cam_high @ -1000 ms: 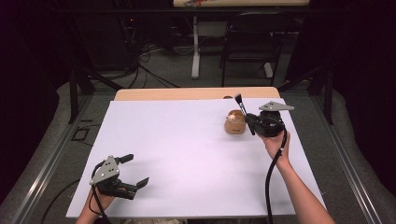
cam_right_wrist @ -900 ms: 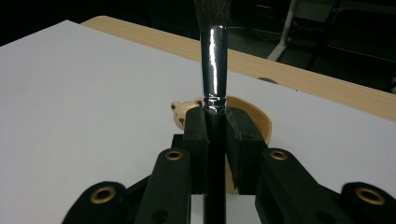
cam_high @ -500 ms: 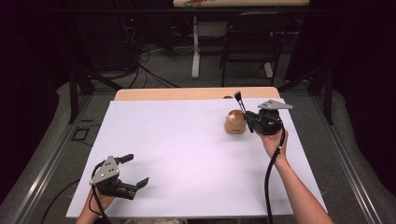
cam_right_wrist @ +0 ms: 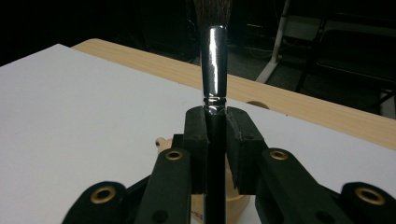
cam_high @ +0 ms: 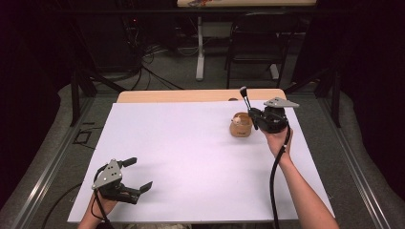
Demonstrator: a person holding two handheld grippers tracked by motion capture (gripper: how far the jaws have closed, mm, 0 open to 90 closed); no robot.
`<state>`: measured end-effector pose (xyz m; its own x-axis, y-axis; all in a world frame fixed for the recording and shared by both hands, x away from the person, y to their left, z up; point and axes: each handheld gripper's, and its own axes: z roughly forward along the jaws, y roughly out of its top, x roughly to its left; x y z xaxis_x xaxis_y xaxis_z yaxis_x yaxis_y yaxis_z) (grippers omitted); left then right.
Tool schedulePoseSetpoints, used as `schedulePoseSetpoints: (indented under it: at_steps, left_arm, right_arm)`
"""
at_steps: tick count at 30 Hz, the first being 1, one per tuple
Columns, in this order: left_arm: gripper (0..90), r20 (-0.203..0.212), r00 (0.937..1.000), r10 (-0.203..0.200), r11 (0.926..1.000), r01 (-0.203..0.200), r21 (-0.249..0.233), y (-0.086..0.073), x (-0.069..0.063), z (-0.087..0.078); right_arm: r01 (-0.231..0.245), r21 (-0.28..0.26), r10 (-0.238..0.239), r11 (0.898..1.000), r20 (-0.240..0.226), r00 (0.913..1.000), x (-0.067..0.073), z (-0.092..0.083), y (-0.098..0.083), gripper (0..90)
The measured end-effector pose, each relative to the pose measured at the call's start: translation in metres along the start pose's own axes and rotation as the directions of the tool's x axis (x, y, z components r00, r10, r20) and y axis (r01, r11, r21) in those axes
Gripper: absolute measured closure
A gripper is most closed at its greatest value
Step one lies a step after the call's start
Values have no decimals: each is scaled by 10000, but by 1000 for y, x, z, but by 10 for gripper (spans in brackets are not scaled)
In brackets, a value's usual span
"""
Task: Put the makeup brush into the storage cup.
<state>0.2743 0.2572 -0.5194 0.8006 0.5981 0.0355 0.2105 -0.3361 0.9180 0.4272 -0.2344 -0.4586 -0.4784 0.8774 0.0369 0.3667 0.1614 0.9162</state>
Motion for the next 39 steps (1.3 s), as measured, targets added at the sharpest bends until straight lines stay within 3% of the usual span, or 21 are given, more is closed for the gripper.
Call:
schedulePoseSetpoints:
  at_steps: [9,15,39]
  left_arm:
    - [2,-6,10000,-15,10000,15,1,0,0,0]
    - [2,-3,10000,-10,10000,10,2,0,0,0]
    - [3,25,10000,-10,10000,10,44,0,1,1]
  right_arm:
    - [177,-329,-171,9993,194,9997,-1,6,1,791]
    - [-97,-654,107,9978,151,9998,-4,9,6,791]
    - [-59,-1095,88,9940,259,9996,-5,36,3,790]
